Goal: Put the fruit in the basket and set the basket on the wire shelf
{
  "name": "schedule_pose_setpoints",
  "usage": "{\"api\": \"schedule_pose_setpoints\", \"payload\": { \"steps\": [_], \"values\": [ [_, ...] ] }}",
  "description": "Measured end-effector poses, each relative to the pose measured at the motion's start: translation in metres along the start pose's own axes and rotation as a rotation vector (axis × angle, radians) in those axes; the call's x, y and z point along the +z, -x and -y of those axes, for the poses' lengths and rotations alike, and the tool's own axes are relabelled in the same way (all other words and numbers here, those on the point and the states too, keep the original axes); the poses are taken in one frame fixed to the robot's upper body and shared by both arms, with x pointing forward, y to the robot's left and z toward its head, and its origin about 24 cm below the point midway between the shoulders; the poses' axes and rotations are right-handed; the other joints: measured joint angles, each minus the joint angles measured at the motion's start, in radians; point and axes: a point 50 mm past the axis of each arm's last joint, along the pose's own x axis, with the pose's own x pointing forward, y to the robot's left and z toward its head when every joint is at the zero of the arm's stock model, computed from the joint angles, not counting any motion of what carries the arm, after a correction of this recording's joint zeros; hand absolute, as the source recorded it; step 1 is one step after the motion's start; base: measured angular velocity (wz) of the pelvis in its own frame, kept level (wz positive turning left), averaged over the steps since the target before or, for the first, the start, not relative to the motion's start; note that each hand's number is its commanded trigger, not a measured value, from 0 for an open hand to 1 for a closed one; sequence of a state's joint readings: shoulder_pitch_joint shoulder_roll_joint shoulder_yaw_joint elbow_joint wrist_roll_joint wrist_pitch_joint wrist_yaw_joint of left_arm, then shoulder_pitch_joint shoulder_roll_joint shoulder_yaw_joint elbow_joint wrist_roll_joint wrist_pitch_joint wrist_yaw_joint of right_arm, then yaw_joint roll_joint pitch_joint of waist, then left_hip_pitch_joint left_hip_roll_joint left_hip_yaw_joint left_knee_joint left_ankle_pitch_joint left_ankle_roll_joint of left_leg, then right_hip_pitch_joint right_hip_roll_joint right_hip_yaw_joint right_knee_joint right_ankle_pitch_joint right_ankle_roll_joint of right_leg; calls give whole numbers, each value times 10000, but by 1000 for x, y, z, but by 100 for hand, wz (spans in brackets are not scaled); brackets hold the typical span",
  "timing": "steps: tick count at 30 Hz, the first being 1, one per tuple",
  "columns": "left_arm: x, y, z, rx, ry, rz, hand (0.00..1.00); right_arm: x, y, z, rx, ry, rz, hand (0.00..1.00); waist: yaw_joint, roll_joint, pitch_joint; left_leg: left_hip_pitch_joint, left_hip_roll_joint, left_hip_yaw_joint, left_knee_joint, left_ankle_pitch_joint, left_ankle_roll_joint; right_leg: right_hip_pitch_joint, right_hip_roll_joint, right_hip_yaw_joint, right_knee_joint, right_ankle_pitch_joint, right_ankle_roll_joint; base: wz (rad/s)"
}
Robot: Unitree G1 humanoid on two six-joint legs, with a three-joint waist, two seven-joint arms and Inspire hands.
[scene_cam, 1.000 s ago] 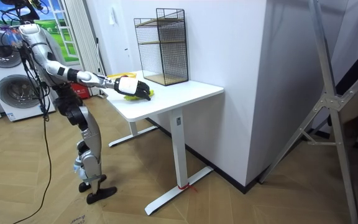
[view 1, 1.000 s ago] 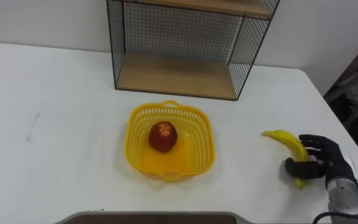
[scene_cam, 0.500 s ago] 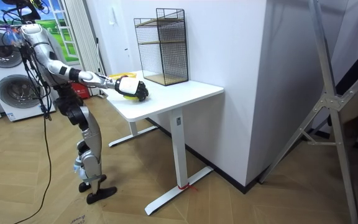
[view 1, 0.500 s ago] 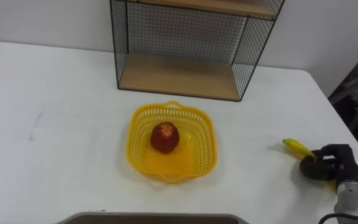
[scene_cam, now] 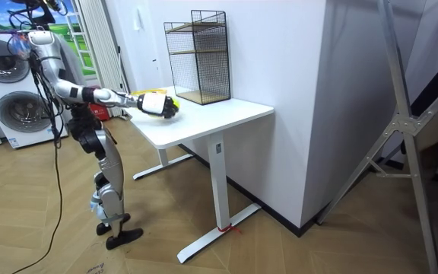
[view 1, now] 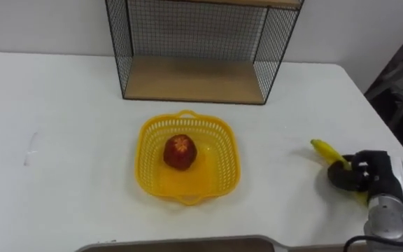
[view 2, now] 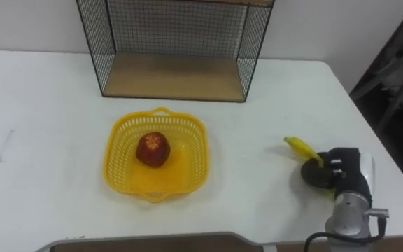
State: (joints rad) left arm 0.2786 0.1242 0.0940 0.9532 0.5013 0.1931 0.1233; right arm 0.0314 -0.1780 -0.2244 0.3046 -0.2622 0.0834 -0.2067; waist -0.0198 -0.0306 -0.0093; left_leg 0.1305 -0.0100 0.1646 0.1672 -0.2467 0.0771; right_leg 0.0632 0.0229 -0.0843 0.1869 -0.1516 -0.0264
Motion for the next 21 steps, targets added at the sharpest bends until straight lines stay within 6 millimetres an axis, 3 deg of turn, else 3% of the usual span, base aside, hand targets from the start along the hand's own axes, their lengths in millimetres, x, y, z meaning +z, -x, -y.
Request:
{"api": "schedule_pose_setpoints", "payload": {
  "steps": [2,6,10,13,17,21],
  "values": [
    [1,0,-2,32,4,59,0,23,2,1,-89,-400,931,100,-27,74,-2,-155,-13,15,23,8,11,-147,-10,4,2,0,0,-4],
    [5,0,-2,30,61,306,0,46,5,6,-168,-1291,1798,100,12,1,-12,-129,-8,-22,25,11,13,-146,-12,2,-13,-4,7,5],
    [7,0,-2,17,42,453,0,76,12,6,-52,-1555,3085,100,25,-207,91,-158,-5,2,52,11,13,-152,-12,24,-10,-4,7,-1],
    [10,0,-1,10,-106,718,0,99,23,1,393,-1353,4276,100,24,-203,99,-153,-4,23,-8,9,13,-149,-7,31,-11,-4,7,-2],
    [14,-1,0,-28,-340,936,0,119,36,-12,1320,-1469,5419,100,28,-154,96,-162,-1,13,-1,9,13,-146,-7,5,-17,-4,7,0],
    [17,0,4,-134,-645,1127,0,122,41,-25,2232,-1330,5584,100,51,-80,59,-185,-1,12,-8,9,13,-172,-7,-11,-17,-4,7,0]
  ]
}}
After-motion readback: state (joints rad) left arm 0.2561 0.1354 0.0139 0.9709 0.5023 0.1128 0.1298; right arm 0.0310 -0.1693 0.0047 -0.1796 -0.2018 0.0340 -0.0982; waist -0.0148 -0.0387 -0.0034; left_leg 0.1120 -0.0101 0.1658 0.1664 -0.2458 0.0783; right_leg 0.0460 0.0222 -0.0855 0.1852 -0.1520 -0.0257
